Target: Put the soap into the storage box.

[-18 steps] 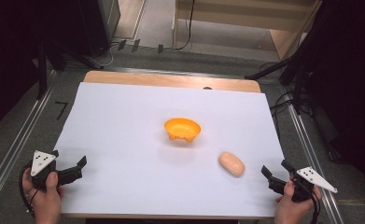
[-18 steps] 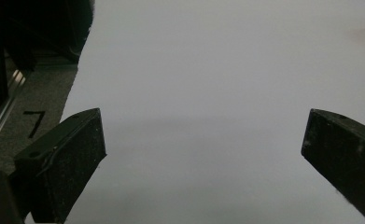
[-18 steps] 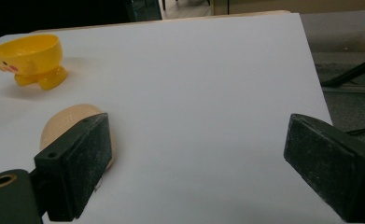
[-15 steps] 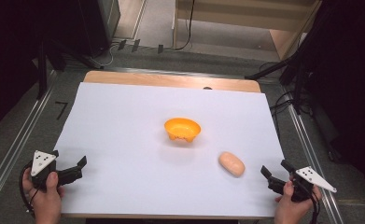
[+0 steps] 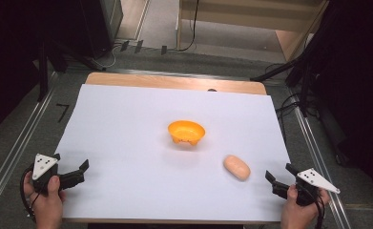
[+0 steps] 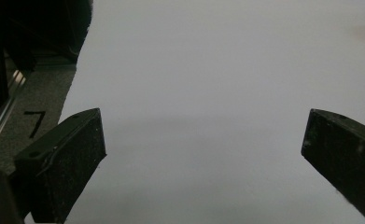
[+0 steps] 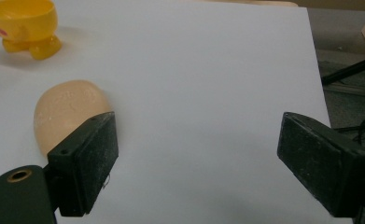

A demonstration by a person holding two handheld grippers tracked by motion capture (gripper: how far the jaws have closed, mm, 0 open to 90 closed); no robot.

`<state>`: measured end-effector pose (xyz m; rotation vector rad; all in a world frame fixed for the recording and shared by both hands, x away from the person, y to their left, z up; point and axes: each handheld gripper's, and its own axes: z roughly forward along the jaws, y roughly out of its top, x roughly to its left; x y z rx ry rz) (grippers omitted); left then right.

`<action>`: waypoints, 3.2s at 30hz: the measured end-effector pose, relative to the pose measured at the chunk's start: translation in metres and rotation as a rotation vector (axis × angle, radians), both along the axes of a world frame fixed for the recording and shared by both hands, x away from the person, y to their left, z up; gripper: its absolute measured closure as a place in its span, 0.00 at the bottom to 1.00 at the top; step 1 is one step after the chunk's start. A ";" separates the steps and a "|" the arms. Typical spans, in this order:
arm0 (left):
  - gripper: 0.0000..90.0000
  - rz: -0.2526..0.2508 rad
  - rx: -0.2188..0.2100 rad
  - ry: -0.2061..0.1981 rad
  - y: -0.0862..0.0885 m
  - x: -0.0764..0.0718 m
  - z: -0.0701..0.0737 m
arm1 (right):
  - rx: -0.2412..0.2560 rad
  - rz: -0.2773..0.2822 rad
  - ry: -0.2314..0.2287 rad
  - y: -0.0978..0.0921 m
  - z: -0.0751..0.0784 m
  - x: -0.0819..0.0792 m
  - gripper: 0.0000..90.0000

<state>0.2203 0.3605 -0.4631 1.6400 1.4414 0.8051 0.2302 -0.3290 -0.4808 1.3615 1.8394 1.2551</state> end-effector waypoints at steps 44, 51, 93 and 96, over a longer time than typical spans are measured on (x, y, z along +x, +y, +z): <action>0.00 -0.009 -0.001 0.007 0.000 0.001 0.000 | -0.588 0.454 0.445 0.093 0.049 0.071 0.16; 0.00 -0.009 0.000 0.012 0.000 0.001 0.000 | -0.628 0.499 0.484 0.104 0.050 0.077 0.17; 0.00 -0.016 0.005 0.020 0.000 0.002 0.000 | -0.608 0.474 0.681 0.136 0.035 0.100 0.37; 0.00 -0.015 0.004 0.020 0.000 0.002 0.000 | -0.600 0.469 0.682 0.136 0.034 0.100 0.37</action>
